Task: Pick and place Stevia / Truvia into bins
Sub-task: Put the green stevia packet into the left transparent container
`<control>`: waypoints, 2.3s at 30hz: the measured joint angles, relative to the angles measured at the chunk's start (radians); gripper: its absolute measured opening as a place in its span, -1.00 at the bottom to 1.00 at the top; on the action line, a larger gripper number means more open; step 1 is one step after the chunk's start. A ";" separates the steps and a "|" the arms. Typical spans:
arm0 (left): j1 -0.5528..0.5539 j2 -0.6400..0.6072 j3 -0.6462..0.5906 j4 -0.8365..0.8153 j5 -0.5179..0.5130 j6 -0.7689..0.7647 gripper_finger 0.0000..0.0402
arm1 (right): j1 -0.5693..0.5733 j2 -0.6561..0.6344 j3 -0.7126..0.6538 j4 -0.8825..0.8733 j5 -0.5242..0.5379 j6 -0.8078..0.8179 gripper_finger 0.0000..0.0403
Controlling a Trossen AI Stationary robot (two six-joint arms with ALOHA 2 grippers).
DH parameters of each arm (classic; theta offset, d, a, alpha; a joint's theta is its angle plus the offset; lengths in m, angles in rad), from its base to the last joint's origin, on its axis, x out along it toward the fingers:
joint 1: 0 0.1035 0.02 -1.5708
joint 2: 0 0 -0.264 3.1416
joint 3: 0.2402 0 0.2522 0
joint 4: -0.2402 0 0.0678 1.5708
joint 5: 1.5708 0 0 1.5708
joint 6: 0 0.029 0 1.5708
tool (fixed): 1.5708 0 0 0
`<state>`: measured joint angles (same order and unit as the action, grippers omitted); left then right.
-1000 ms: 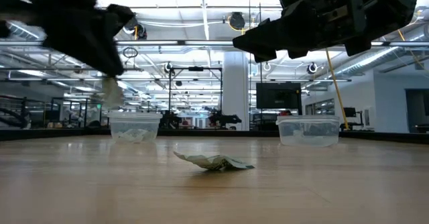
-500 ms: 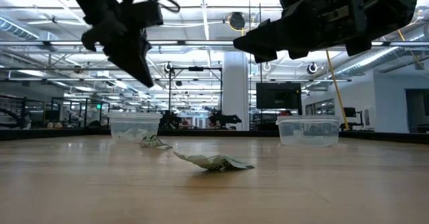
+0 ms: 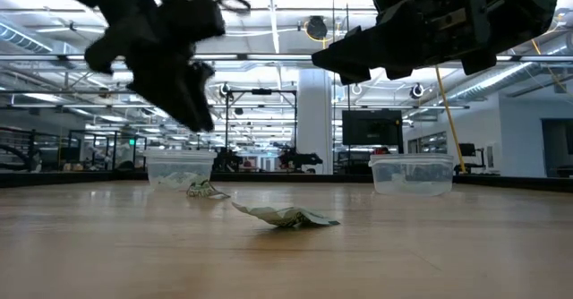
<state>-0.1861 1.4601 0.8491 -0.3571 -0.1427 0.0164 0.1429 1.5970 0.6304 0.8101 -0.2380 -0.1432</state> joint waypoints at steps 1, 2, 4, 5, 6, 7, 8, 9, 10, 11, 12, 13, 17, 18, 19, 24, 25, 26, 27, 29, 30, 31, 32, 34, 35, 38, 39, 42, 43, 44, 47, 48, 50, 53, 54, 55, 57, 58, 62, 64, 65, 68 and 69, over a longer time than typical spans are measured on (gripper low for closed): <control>-0.009 0.029 0.000 0.018 0.004 0.000 -0.12 | 0.000 0.000 0.000 0.000 0.000 0.000 -0.28; -0.017 0.056 -0.001 0.026 0.003 0.003 -0.12 | 0.000 0.000 0.000 -0.001 0.000 0.000 -0.28; -0.029 0.109 -0.003 0.077 -0.019 0.023 -0.13 | 0.000 0.000 0.000 -0.006 0.000 0.000 -0.28; -0.034 0.127 -0.001 0.102 -0.025 0.031 -0.15 | 0.000 0.000 0.000 -0.008 0.000 0.001 -0.28; -0.037 0.140 -0.001 0.109 -0.033 0.033 -0.17 | 0.000 0.000 0.000 -0.009 0.000 0.001 -0.28; -0.039 0.151 -0.002 0.115 -0.038 0.030 -0.20 | 0.000 0.000 0.000 -0.013 0.000 0.001 -0.28; -0.039 0.162 -0.001 0.134 -0.040 0.024 -0.23 | 0.000 0.000 0.000 -0.017 0.000 0.002 -0.28; -0.039 0.169 -0.001 0.145 -0.039 0.012 -0.27 | 0.000 0.000 0.000 -0.023 0.000 0.004 -0.28; -0.039 0.173 -0.001 0.143 -0.040 -0.003 -0.30 | 0.000 0.000 0.000 -0.027 0.000 0.004 -0.28; -0.039 0.173 -0.001 0.141 -0.039 -0.016 -0.33 | 0.000 0.000 0.000 -0.031 0.000 0.004 -0.28; -0.039 0.176 -0.001 0.151 -0.039 -0.026 -0.36 | 0.000 0.000 0.000 -0.035 0.000 0.004 -0.28; -0.038 0.178 0.000 0.158 -0.037 -0.032 -0.38 | 0.000 0.000 0.000 -0.038 0.000 0.004 -0.28; -0.038 0.188 -0.001 0.151 -0.029 -0.073 -0.44 | 0.000 0.000 0.000 -0.041 0.000 0.004 -0.28; -0.038 0.192 0.000 0.150 -0.024 -0.081 -0.44 | 0.000 0.000 0.000 -0.040 0.000 0.004 -0.28; -0.038 0.194 -0.002 0.142 -0.017 -0.083 -0.44 | 0.000 0.000 0.000 -0.039 0.000 0.004 -0.28; -0.043 0.223 -0.001 0.156 0.011 -0.082 -0.42 | 0.000 0.000 0.000 -0.036 0.000 0.004 -0.28; -0.044 0.228 -0.001 0.164 0.008 -0.080 -0.41 | 0.000 0.000 0.000 -0.036 0.000 0.004 -0.28; -0.044 0.234 -0.001 0.173 0.007 -0.078 -0.40 | 0.000 0.000 0.000 -0.036 0.000 0.004 -0.28; -0.045 0.239 -0.001 0.175 0.006 -0.077 -0.39 | 0.000 0.000 0.000 -0.036 0.000 0.004 -0.28; -0.045 0.240 -0.001 0.170 0.004 -0.075 -0.38 | 0.000 0.000 0.000 -0.036 0.000 0.004 -0.28; -0.045 0.240 -0.001 0.174 0.003 -0.075 -0.38 | 0.000 0.000 0.000 -0.036 0.000 0.004 -0.28; -0.044 0.239 -0.001 0.176 -0.008 -0.074 -0.39 | 0.000 0.000 0.000 -0.036 0.000 0.004 -0.28; -0.044 0.239 -0.001 0.175 -0.026 -0.074 -0.40 | 0.000 0.000 0.000 -0.036 0.000 0.004 -0.28; -0.043 0.239 -0.001 0.173 -0.061 -0.073 -0.41 | 0.000 0.000 0.000 -0.036 0.000 0.004 -0.28; -0.043 0.239 -0.001 0.171 -0.070 -0.072 -0.42 | 0.000 0.000 0.000 -0.036 0.000 0.004 -0.28; -0.043 0.239 -0.001 0.167 -0.065 -0.070 -0.44 | 0.000 0.000 0.000 -0.036 0.000 0.004 -0.28; -0.043 0.239 -0.001 0.167 -0.059 -0.071 -0.44 | 0.000 0.000 0.000 -0.036 0.000 0.004 -0.28; -0.044 0.239 -0.001 0.167 -0.041 -0.071 -0.44 | 0.000 0.000 0.000 -0.036 0.000 0.004 -0.28; -0.044 0.239 -0.001 0.167 -0.040 -0.071 -0.44 | 0.000 0.000 0.000 -0.036 0.000 0.004 -0.28; -0.043 0.239 -0.001 0.167 -0.040 -0.071 -0.44 | 0.000 0.000 0.000 -0.036 0.000 0.004 -0.28; -0.043 0.239 -0.001 0.167 -0.040 -0.072 -0.44 | 0.000 0.000 0.000 -0.036 0.000 0.004 -0.28; -0.043 0.239 -0.001 0.167 -0.041 -0.072 -0.44 | 0.000 0.000 0.000 -0.036 0.000 0.004 -0.28; -0.043 0.239 -0.001 0.168 -0.041 -0.072 -0.44 | 0.000 0.000 0.000 -0.036 0.000 0.004 -0.28; -0.043 0.239 -0.001 0.168 -0.041 -0.073 -0.44 | 0.000 0.000 0.000 -0.036 0.000 0.004 -0.28; -0.043 0.238 -0.001 0.168 -0.041 -0.075 -0.44 | 0.000 0.000 0.000 -0.036 0.000 0.004 -0.28; -0.043 0.238 -0.001 0.168 -0.041 -0.078 -0.44 | 0.000 0.000 0.000 -0.036 0.000 0.004 -0.28; -0.043 0.238 -0.001 0.175 -0.041 -0.078 -0.44 | 0.000 0.000 0.000 -0.036 0.000 0.004 -0.28; -0.043 0.238 -0.001 0.176 -0.041 -0.078 -0.44 | 0.000 0.000 0.000 -0.037 0.000 0.004 -0.28; -0.043 0.254 -0.012 0.197 -0.043 -0.078 -0.44 | 0.000 0.000 0.000 -0.037 0.000 0.004 -0.28; -0.043 0.258 -0.031 0.205 -0.045 -0.079 -0.44 | 0.000 0.000 0.000 -0.037 0.000 0.004 -0.28; -0.043 0.268 -0.033 0.222 -0.046 -0.078 -0.44 | 0.000 0.000 0.000 -0.038 0.000 0.005 -0.28; -0.050 0.268 -0.041 0.236 -0.063 -0.075 -0.44 | 0.000 0.000 0.000 -0.037 0.000 0.004 -0.28; -0.052 0.268 -0.041 0.239 -0.069 -0.074 -0.44 | 0.000 0.000 0.000 -0.039 0.001 0.004 -0.28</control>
<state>-0.2383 1.7283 0.8078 -0.1176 -0.2118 -0.0578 0.1432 1.5974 0.6300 0.7715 -0.2375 -0.1390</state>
